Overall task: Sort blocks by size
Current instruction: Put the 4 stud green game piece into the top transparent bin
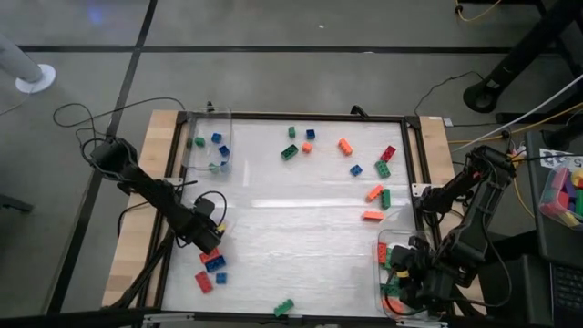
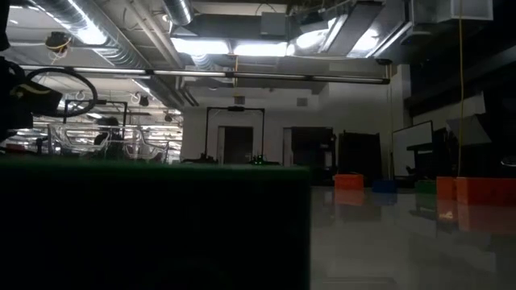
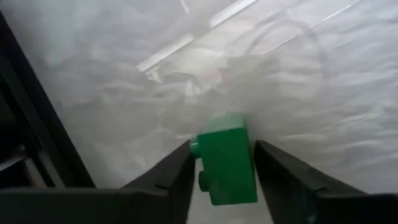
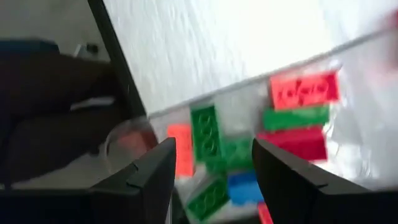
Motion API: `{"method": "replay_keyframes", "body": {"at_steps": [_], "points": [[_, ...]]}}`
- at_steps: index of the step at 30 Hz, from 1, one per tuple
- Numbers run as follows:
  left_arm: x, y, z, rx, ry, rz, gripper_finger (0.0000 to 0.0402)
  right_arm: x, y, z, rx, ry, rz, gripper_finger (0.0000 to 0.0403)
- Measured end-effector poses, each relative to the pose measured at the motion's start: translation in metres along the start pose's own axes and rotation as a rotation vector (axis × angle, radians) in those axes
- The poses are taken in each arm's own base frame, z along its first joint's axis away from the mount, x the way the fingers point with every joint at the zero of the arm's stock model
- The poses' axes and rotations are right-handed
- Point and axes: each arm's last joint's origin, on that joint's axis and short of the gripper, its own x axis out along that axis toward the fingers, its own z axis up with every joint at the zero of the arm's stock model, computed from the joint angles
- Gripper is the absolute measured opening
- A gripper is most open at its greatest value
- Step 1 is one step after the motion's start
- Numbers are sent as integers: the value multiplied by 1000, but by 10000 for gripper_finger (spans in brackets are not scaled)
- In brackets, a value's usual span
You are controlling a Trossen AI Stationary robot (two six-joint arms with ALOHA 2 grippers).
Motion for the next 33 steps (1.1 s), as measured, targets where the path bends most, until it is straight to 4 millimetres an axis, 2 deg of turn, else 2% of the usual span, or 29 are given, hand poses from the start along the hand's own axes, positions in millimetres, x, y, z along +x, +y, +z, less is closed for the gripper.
{"method": "replay_keyframes", "body": {"at_steps": [4,8,10,16,21,28,33], "points": [[-1,0,1,-1,-12,-19,78,0,-1,4,-28,-131,-20,211],[-6,0,3,-5,-51,-81,75,-1,-1,8,-29,-281,-46,211],[-15,-4,6,-20,-92,-139,75,-1,-3,14,-16,-325,-67,211],[-52,-8,23,-51,-260,-326,75,2,-18,36,0,-300,-189,211],[-79,4,49,-90,-493,-420,83,4,-32,58,-63,-211,-277,211],[-91,40,92,-233,-753,-319,81,6,-47,88,-130,-154,-316,211],[-83,57,116,-271,-807,-157,98,7,-58,105,-132,-141,-341,211]]}}
